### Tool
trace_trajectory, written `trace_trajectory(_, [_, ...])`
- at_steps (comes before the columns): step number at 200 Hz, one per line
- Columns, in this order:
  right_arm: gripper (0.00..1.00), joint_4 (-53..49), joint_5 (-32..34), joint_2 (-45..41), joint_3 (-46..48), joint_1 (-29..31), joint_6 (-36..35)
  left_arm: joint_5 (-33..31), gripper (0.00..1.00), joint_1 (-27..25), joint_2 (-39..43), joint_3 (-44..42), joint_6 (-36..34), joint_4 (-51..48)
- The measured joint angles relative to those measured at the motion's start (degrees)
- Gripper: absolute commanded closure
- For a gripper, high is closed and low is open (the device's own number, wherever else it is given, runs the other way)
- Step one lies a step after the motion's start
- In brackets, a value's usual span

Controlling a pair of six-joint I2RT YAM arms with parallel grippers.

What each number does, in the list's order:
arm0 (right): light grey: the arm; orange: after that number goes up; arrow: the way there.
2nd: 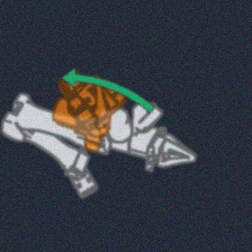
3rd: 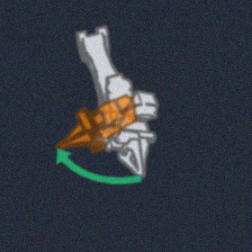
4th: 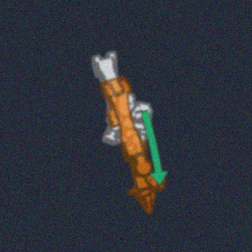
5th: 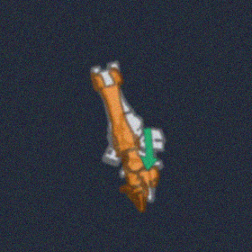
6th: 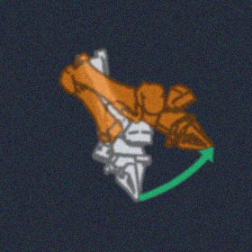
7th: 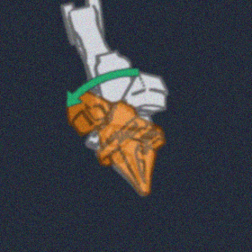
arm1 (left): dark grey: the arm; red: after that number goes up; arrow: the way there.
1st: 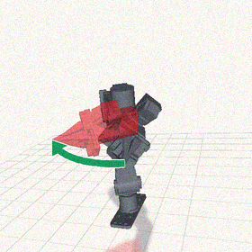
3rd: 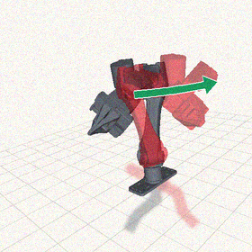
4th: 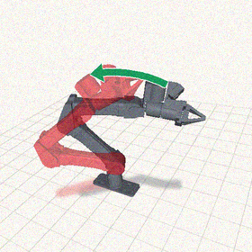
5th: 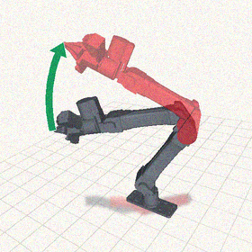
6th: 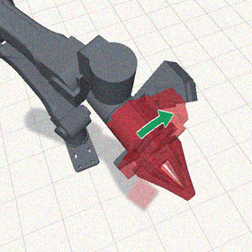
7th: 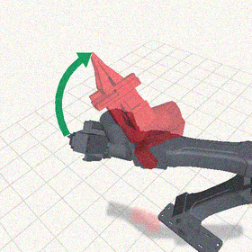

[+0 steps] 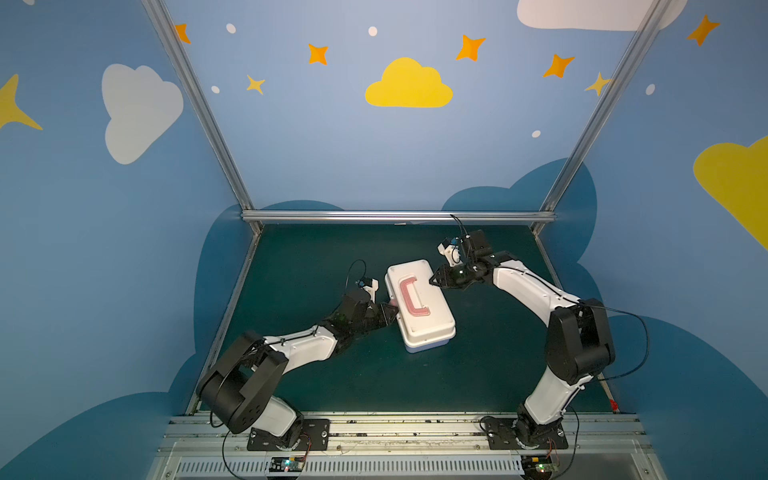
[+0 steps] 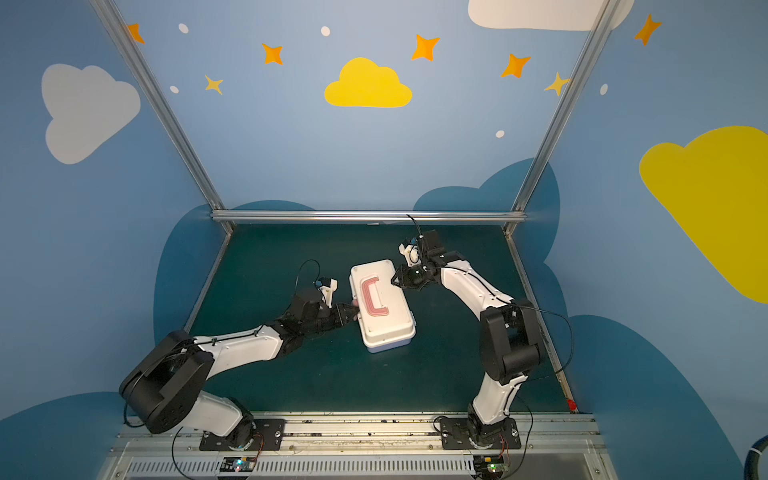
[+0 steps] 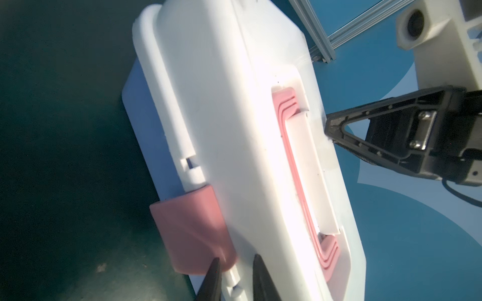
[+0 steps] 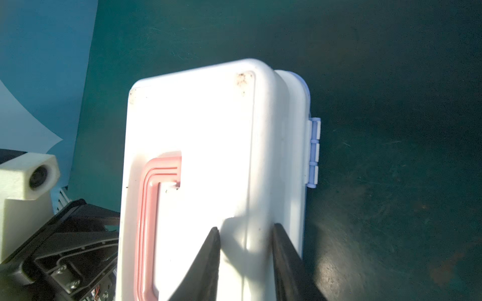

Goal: Pack the tool kit

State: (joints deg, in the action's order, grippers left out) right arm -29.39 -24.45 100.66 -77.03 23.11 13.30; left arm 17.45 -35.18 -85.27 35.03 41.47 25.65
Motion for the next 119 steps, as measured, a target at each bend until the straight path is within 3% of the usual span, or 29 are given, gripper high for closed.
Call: trace_trajectory(119, [0.68, 0.0, 0.02, 0.0, 0.0, 0.0, 0.02, -0.31, 0.85, -0.35, 0.04, 1.11, -1.16, -1.64])
